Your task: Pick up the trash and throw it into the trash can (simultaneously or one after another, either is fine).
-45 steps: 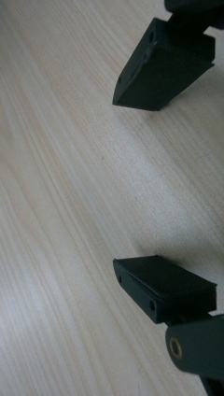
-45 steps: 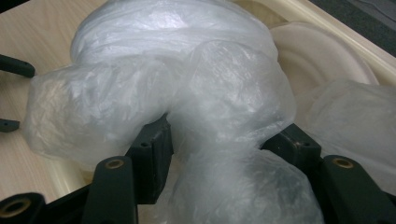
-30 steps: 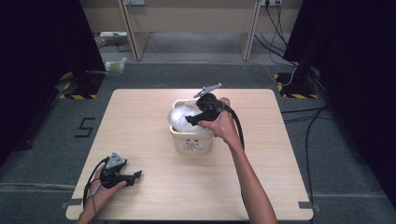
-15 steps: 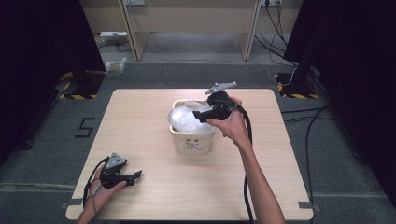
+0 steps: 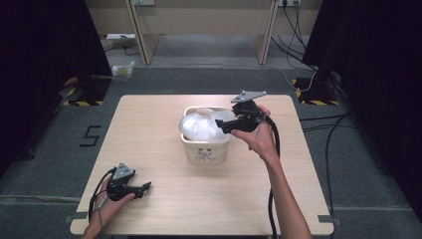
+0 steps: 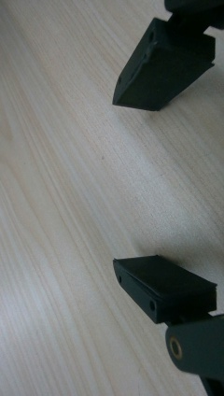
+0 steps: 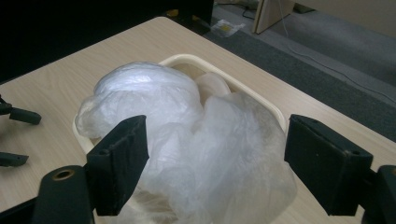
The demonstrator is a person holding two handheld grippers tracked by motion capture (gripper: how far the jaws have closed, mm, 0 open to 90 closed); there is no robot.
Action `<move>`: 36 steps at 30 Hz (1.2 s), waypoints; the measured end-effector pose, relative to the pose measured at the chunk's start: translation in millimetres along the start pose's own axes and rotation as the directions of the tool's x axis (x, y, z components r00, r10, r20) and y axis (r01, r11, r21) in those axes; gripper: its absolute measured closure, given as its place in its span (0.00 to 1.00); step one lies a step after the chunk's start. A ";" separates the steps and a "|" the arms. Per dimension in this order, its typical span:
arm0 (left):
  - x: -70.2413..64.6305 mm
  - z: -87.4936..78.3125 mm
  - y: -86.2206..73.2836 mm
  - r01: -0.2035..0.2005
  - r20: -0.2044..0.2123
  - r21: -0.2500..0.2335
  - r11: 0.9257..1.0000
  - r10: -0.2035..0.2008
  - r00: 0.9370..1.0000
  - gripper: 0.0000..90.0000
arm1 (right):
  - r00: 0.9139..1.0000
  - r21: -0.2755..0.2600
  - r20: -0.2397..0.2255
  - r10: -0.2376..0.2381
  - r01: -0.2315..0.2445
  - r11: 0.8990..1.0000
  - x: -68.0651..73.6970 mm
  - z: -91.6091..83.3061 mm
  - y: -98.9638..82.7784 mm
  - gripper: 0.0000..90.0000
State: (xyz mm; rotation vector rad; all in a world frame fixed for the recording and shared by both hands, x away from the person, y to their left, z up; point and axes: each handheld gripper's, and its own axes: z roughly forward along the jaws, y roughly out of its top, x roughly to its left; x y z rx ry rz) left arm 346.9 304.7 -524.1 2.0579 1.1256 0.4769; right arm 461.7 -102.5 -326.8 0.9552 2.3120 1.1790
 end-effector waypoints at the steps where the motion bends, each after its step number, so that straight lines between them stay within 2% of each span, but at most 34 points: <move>1: 0.0 0.0 0.0 -0.001 0.001 0.000 1.000 0.001 1.000 0.19 | 1.000 -0.007 0.004 -0.001 0.001 1.000 -0.9 -1.5 -1.3 0.22; 20: 0.0 0.5 0.3 -0.003 0.002 0.001 1.000 0.003 1.000 0.18 | 0.999 -0.067 0.039 0.027 -0.025 0.997 -8.6 -27.3 -23.3 0.21; 36: 0.0 0.5 0.3 -0.003 0.002 0.001 1.000 0.003 1.000 0.18 | 0.998 -0.108 0.050 0.037 -0.031 0.994 -4.7 -42.7 -46.1 0.21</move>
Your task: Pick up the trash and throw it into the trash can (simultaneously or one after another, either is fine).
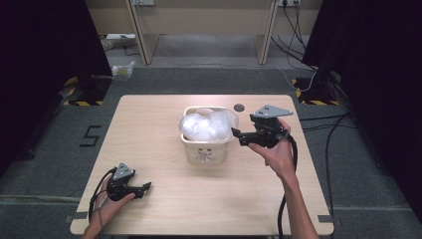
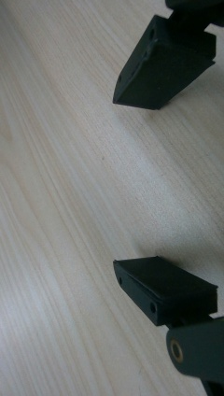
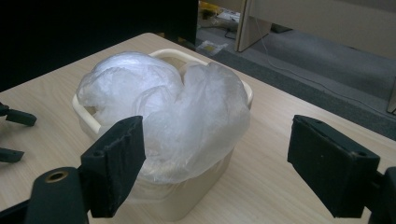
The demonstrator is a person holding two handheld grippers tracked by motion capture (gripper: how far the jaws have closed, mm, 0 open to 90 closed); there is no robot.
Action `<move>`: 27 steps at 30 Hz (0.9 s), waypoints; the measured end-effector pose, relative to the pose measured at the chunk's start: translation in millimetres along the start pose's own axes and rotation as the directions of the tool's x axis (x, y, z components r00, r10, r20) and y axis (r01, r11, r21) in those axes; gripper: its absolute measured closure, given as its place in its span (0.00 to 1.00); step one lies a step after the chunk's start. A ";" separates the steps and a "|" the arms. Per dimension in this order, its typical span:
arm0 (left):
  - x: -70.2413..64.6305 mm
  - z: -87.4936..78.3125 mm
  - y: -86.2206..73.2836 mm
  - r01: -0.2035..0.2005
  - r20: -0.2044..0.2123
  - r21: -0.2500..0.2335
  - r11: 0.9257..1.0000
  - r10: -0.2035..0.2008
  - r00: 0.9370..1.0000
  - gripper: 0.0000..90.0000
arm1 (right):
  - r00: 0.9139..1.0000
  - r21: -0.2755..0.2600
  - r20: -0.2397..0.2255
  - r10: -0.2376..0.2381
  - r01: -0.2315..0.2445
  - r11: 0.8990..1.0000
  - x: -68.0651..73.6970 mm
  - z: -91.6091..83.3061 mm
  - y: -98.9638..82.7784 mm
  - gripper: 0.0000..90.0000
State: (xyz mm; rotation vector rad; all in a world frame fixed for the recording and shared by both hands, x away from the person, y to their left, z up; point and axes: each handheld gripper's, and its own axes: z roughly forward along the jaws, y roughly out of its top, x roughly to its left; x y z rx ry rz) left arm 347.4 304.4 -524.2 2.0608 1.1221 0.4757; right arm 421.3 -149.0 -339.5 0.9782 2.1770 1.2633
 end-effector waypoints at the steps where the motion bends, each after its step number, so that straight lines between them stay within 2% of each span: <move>1: 0.0 0.0 0.0 0.000 0.000 0.000 1.000 0.000 1.000 0.18 | 1.000 -0.003 0.002 0.000 0.000 1.000 -0.3 -0.8 -1.6 0.21; 27: 0.2 -0.2 0.0 -0.004 0.000 0.003 1.000 0.004 1.000 0.18 | 0.999 0.000 0.014 0.030 -0.030 1.000 -2.2 -15.8 -38.7 0.21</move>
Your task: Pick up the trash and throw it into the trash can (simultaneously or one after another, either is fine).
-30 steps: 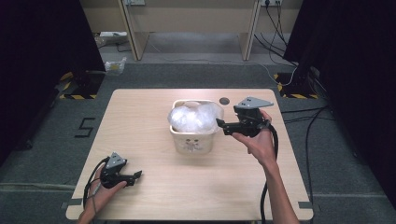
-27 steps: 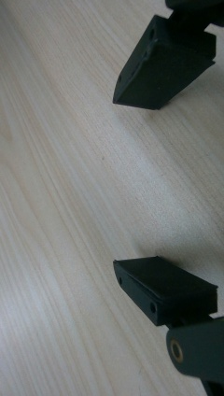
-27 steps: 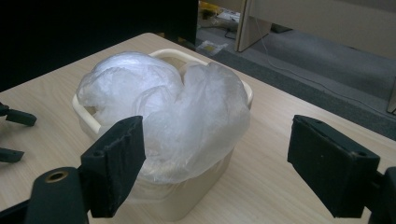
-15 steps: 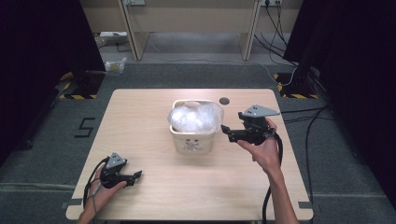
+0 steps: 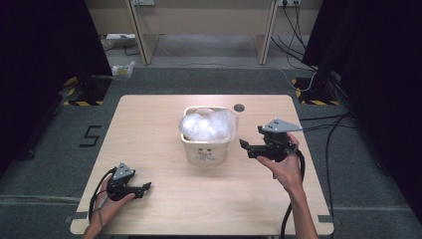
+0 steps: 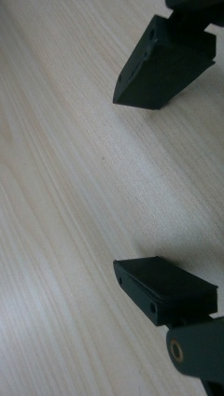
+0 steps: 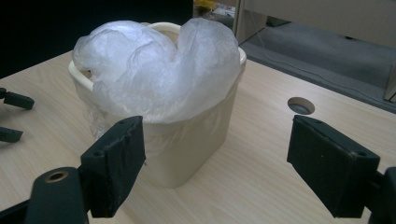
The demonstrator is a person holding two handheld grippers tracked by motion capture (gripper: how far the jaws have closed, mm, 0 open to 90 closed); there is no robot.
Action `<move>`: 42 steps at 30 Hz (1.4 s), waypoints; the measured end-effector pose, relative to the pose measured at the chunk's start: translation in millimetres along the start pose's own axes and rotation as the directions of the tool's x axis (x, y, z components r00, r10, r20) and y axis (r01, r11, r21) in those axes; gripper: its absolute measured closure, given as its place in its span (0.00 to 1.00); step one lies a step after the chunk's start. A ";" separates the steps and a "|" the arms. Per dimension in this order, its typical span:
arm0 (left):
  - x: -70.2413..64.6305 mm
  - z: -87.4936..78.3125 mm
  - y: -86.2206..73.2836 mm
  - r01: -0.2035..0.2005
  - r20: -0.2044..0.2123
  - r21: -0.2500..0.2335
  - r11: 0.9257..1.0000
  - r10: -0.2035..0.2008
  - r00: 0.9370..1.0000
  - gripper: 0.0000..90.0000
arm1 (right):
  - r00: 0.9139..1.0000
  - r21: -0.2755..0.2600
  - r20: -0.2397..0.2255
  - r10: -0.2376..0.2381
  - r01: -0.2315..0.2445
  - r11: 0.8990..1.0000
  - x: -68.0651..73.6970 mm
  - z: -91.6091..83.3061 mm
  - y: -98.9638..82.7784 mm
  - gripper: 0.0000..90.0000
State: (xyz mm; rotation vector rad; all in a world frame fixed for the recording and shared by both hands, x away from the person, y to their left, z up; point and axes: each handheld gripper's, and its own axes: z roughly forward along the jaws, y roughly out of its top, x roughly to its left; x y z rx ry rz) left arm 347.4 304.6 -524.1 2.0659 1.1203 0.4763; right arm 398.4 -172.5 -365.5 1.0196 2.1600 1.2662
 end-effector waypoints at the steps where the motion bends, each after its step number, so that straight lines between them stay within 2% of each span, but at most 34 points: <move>1: 0.0 0.0 0.0 0.000 0.000 0.000 1.000 0.000 1.000 0.18 | 1.000 -0.002 0.000 -0.003 0.003 1.000 -0.1 -0.8 -1.3 0.21; 10: -0.1 0.1 0.0 0.001 0.000 -0.001 1.000 -0.001 1.000 0.18 | 1.000 0.001 0.027 -0.012 0.012 1.000 3.7 -7.4 -10.1 0.21; 19: -0.2 0.2 0.0 0.003 0.000 -0.003 1.000 -0.003 1.000 0.18 | 0.999 -0.004 0.027 -0.019 0.019 1.000 9.3 -8.9 -23.6 0.21; 27: -0.2 0.2 0.0 0.003 0.001 -0.003 1.000 -0.003 1.000 0.18 | 0.999 -0.030 0.034 -0.025 0.026 0.999 18.2 -12.4 -35.9 0.20; 32: -0.2 0.2 0.0 0.003 0.000 -0.003 1.000 -0.003 1.000 0.18 | 0.999 -0.055 0.022 -0.025 0.026 0.998 24.3 -13.2 -41.8 0.19; 42: -0.3 0.3 -0.1 0.004 0.000 -0.004 1.000 -0.004 1.000 0.18 | 1.000 -0.049 0.011 -0.026 0.027 0.998 29.7 -14.2 -51.8 0.19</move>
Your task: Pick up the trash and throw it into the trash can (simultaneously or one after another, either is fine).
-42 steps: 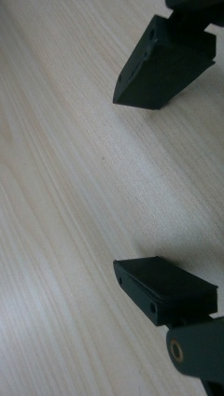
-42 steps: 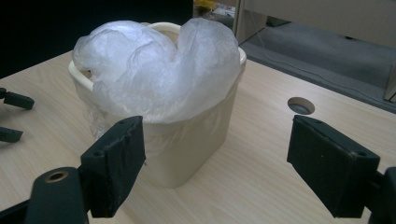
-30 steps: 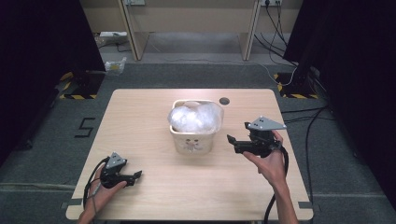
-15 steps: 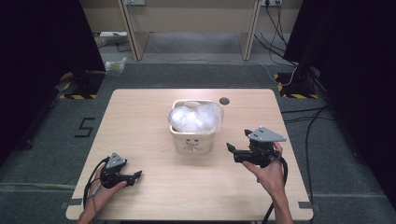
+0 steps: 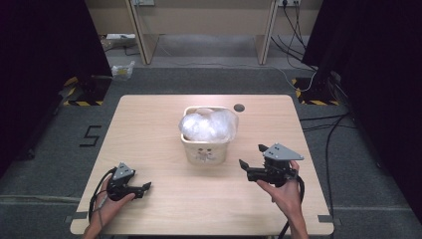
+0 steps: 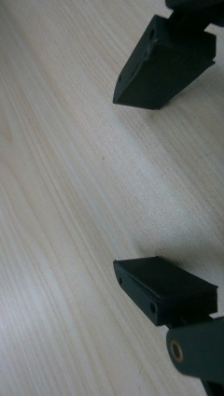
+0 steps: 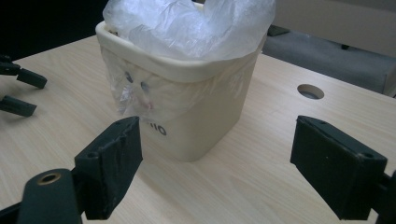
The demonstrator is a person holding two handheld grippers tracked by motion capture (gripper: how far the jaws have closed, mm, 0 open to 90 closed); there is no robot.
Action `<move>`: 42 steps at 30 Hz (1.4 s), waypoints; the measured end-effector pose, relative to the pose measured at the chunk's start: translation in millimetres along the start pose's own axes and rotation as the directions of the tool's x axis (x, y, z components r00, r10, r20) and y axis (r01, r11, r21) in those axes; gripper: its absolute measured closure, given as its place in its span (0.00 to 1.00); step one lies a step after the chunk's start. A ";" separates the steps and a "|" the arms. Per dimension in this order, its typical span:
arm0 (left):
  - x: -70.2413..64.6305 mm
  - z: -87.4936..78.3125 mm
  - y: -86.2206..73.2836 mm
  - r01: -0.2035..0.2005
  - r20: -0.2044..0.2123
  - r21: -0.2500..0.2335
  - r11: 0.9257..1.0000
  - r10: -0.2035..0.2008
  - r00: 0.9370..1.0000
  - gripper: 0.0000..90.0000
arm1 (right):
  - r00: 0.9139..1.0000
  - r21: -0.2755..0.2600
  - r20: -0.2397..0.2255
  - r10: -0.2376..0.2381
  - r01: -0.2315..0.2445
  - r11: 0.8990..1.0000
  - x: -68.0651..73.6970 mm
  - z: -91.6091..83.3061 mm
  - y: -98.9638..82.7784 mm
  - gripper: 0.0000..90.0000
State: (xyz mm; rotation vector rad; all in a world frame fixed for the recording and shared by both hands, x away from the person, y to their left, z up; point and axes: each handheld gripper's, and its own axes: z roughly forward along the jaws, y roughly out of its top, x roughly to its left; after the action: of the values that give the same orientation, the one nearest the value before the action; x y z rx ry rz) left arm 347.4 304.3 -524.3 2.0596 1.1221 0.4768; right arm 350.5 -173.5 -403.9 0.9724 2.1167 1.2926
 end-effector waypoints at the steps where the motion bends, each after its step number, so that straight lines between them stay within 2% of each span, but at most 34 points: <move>1: 0.1 -0.1 0.0 0.000 0.001 0.001 1.000 0.000 1.000 0.18 | 1.000 -0.001 0.003 -0.007 0.007 1.000 0.2 -0.6 -1.0 0.18; 20: 0.1 -0.1 0.0 -0.001 0.001 0.002 1.000 0.001 1.000 0.18 | 1.000 0.014 -0.004 0.017 -0.017 1.000 9.9 -1.3 -26.8 0.18; 29: 0.1 -0.1 0.0 -0.001 0.001 0.002 1.000 0.001 1.000 0.18 | 0.999 0.043 -0.005 0.038 -0.038 0.998 12.1 1.3 -42.4 0.18; 42: 0.1 -0.1 0.0 -0.001 0.001 0.002 1.000 0.001 1.000 0.18 | 0.999 0.089 -0.004 0.037 -0.036 0.995 17.4 7.4 -62.7 0.18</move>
State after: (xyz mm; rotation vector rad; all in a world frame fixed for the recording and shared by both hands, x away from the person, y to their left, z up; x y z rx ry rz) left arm 347.4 304.4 -524.2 2.0616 1.1218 0.4755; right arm 324.3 -175.0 -463.9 1.0496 2.1864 1.2291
